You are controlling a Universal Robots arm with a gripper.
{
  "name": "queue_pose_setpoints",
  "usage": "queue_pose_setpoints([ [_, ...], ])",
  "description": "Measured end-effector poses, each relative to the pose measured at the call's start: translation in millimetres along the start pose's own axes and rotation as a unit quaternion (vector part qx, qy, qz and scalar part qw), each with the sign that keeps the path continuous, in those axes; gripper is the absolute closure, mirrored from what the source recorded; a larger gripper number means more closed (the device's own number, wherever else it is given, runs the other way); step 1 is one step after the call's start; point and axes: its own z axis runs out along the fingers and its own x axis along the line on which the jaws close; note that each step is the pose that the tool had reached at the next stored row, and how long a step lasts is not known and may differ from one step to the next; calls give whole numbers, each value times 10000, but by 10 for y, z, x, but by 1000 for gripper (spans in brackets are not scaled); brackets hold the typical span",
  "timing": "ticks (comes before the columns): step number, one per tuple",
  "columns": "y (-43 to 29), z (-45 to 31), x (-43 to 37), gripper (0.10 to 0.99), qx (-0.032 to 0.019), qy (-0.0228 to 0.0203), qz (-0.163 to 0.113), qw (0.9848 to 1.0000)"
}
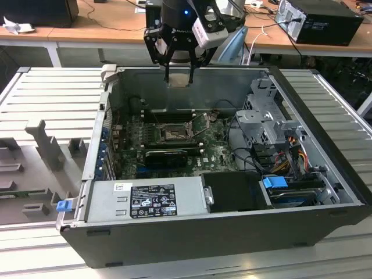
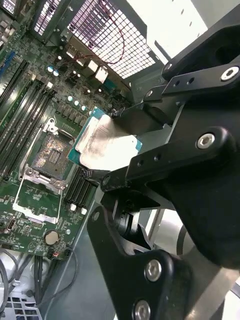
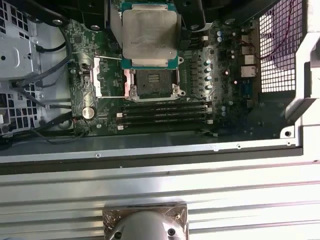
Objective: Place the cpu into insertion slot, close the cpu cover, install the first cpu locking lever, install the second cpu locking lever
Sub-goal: 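Place the cpu into insertion slot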
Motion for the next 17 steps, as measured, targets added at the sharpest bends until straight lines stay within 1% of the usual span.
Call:
queue_pose_setpoints([
  [11,0,0,0,561,-6,-26,290,9996],
  [17,0,0,0,561,-7,-33,366,9993],
])
